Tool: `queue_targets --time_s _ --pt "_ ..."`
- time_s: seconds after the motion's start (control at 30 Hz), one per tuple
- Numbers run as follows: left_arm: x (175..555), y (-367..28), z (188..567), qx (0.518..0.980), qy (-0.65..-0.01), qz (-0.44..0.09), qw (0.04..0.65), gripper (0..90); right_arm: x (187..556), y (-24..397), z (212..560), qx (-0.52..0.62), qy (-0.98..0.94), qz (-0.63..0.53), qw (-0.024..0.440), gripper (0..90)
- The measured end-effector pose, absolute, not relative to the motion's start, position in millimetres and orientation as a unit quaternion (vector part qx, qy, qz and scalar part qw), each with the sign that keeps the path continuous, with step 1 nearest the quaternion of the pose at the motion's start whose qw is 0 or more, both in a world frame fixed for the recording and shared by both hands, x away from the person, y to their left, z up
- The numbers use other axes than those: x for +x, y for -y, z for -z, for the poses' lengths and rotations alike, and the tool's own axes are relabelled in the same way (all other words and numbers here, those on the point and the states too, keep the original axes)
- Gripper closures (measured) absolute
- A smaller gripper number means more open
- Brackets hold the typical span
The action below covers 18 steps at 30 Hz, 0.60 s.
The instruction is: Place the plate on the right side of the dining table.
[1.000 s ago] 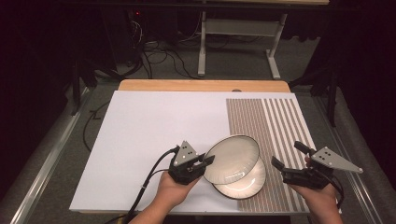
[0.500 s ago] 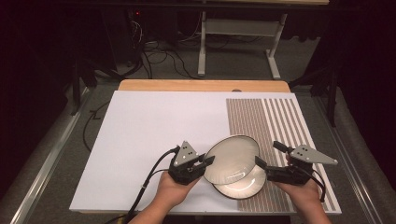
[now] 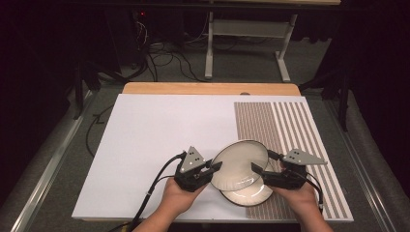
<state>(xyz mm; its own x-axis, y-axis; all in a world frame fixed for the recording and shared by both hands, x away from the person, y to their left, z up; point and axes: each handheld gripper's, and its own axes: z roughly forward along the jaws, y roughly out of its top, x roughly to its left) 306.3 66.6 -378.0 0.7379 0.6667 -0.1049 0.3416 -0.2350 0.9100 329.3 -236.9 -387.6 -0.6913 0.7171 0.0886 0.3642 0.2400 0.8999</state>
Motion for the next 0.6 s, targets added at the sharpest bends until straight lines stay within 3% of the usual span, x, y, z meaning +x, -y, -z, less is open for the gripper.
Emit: queue_targets --time_s 0.6 --pt "306 -67 379 0.771 -0.328 -0.153 0.524 79.2 333 241 406 0.372 -0.766 -0.506 0.137 65.7"
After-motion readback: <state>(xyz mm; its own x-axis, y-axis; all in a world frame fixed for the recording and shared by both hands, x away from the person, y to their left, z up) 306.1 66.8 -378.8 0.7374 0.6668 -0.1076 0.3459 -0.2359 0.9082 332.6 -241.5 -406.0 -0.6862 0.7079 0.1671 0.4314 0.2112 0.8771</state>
